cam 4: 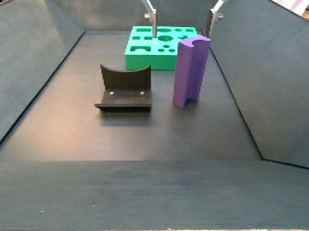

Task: Pick up the arch object. Move up. Move to above the board. Insert the arch object.
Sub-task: Pick up the arch object.

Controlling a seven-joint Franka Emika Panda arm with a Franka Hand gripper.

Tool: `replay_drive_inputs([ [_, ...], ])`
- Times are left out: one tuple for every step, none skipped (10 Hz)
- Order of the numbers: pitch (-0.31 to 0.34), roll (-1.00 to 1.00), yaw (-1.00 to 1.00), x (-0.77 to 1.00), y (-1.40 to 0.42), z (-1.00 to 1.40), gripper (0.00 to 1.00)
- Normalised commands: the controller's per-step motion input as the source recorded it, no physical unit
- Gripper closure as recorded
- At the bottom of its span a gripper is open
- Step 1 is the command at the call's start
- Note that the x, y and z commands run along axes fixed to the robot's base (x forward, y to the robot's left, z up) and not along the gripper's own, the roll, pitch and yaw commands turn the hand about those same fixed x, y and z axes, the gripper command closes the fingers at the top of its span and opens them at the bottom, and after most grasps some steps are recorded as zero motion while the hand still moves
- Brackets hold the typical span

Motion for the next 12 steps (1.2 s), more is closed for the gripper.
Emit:
replay_drive_inputs([
  [0.001,0.01,0.00,0.00,-0.10,0.00,0.00],
  [0.000,0.00,0.00,0.00,0.02,0.00,0.00],
  [0.147,0.02,0.35,0.36,-0.03,-0.14,0.00],
  [0.004,0.06,0.80,-0.05,-0.16,-0.06,0.00],
  [0.063,0.00,0.94,-0.11,-0.14,-0.29,0.00],
  [0.024,0.02,0.83,-0.27,-0.26,-0.32,0.00],
  [0.006,0.07,0.53,-0.31,-0.23,0.04,0.00],
  [0.000,-0.11,0.30,-0.24,0.11,0.98,0.00],
  [-0.061,0.00,0.37,-0.55,-0.07,0.65,0.00],
  [-0.106,0.08,0.61,-0.21,-0.06,0.00,0.00],
  [-0.129,0.09,0.39,-0.40,-0.17,-0.33,0.00],
  [-0.113,0.11,0.38,-0.19,-0.24,-0.43,0.00],
])
